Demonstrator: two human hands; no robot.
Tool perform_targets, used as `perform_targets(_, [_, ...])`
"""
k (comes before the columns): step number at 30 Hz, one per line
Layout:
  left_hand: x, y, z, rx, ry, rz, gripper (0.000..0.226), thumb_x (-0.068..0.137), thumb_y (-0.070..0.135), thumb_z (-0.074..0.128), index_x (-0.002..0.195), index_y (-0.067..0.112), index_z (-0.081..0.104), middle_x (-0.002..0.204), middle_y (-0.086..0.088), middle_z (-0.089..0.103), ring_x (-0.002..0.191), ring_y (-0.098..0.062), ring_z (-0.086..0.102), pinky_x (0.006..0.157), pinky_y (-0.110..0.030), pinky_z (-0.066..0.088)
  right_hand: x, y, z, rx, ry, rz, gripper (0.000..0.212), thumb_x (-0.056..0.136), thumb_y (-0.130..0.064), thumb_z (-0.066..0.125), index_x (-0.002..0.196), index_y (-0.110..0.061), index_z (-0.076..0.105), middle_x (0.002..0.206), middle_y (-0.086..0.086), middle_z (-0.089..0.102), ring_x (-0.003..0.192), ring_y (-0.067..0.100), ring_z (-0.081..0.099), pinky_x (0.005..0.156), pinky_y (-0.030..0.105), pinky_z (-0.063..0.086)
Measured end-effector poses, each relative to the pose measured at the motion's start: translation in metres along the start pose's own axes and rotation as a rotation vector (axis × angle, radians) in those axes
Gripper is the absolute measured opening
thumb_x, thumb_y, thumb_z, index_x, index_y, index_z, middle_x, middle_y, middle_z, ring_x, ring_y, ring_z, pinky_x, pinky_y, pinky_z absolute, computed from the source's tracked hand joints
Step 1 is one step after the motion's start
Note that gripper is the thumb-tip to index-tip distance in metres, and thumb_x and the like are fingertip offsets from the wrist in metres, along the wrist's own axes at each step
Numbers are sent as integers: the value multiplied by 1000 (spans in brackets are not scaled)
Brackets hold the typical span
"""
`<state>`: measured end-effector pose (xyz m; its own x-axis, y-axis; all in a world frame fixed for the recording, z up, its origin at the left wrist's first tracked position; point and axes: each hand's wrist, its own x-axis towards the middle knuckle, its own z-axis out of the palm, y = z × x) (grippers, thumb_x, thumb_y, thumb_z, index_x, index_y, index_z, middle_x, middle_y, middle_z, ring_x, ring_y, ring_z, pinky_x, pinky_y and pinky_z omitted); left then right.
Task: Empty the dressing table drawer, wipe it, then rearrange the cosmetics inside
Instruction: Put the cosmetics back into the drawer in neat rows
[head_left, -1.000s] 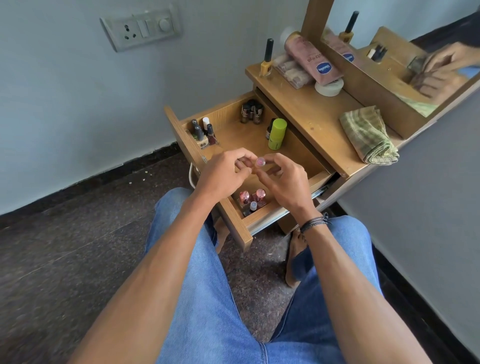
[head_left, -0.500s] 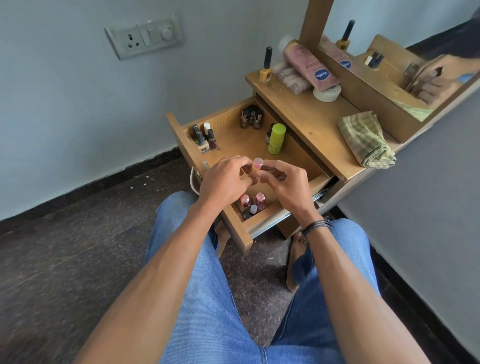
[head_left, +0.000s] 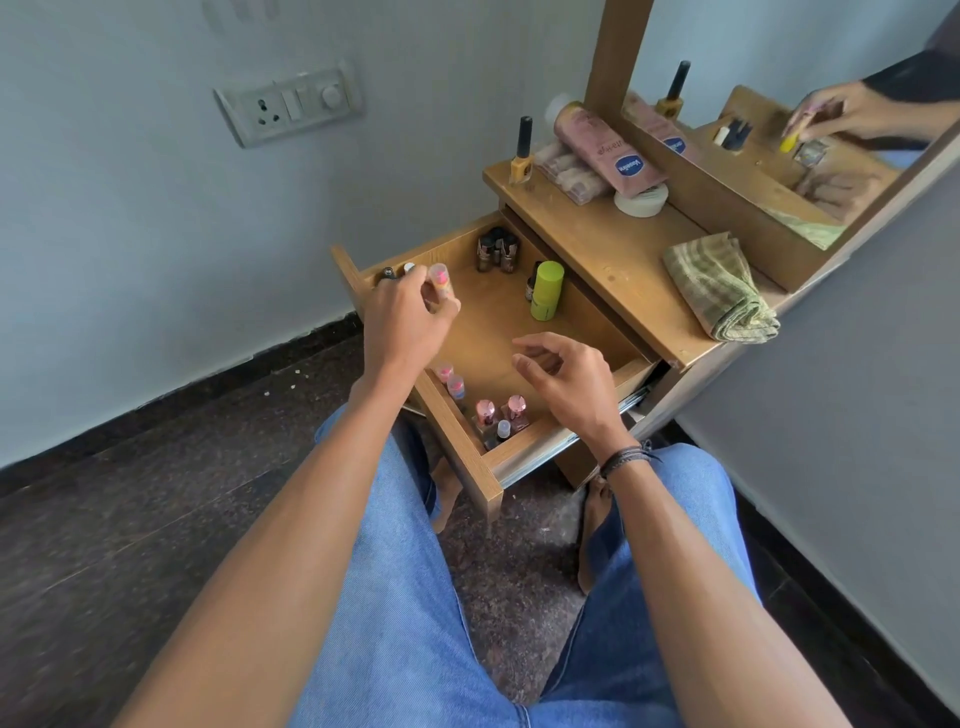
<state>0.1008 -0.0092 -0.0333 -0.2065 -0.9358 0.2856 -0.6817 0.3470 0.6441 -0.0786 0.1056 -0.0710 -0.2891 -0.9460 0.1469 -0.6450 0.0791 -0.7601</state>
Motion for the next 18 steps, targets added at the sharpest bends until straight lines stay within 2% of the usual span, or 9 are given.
perform_targets(3, [8,-3,3,79,-6,6,23,86,28,70,76,20,51,75,-1,66,75,-22,58,66,-33,41,0,-1,-1,-18,-2,0,19,94,-39,70,111,-32,75,94,-18,74,84,4,68,76,37,59])
perform_targets(5, [9,-6,5,116,-48,6,23,90,30,68,77,17,55,78,-3,69,75,-22,58,67,-32,42,-1,-1,-2,-25,-1,3,18,94,-38,70,110,-32,75,93,-18,73,83,2,67,75,35,58])
perform_targets(7, [8,-13,7,178,-123,19,21,92,34,64,85,14,64,83,-4,72,81,-25,62,77,-38,48,-1,-2,-2,-31,-1,5,17,94,-39,70,109,-32,75,92,-18,73,82,2,67,75,33,58])
perform_targets(9, [5,-18,7,248,-182,45,21,92,33,63,96,14,70,85,-6,73,90,-28,60,88,-42,45,0,-2,-2,-41,-8,13,17,93,-40,70,108,-33,75,92,-19,72,83,3,66,75,31,56])
perform_targets(12, [0,-19,4,300,-218,95,18,95,27,58,103,17,71,88,-5,72,99,-29,57,93,-45,39,0,-1,-2,-53,-20,23,18,93,-42,69,108,-35,75,92,-20,72,84,3,66,75,31,56])
perform_targets(14, [-1,-18,0,345,-288,110,15,94,23,63,106,20,69,97,-3,71,109,-28,54,96,-43,36,0,-1,-2,-61,-23,20,18,93,-43,69,108,-35,75,92,-20,72,84,2,66,75,32,56])
perform_targets(18, [-2,-13,-8,401,-436,95,17,86,21,73,95,31,61,94,8,61,117,-22,52,102,-35,28,0,-1,-3,-72,-28,20,20,93,-43,68,109,-33,75,93,-19,72,84,3,66,77,33,57])
